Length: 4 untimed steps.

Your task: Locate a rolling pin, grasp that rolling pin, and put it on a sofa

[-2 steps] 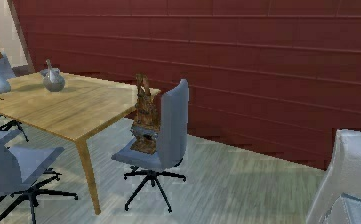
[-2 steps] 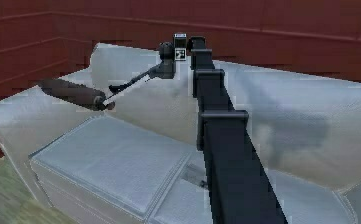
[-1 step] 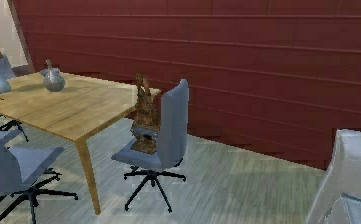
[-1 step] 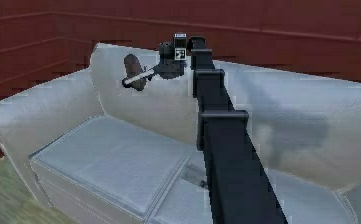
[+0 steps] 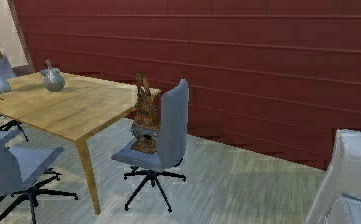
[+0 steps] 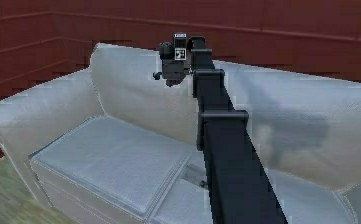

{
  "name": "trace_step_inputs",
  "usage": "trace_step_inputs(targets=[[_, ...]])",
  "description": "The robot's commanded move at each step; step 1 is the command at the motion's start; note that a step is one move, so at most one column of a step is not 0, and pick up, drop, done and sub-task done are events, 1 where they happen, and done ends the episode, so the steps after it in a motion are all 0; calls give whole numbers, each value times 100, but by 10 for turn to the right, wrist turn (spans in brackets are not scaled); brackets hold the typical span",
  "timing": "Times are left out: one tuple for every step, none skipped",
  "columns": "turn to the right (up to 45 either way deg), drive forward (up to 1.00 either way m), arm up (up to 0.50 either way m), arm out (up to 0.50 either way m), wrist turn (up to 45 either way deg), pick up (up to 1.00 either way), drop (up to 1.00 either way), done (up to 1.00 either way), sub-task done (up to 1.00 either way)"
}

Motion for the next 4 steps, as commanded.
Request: trace_step_inputs(targets=[[0, 0, -22, 0, 0, 0, 0, 0, 0], [0, 0, -50, 0, 0, 0, 0, 0, 0], [0, 0, 0, 0, 0, 0, 100, 0, 0], [0, 0, 0, -10, 0, 0, 0, 0, 0]])
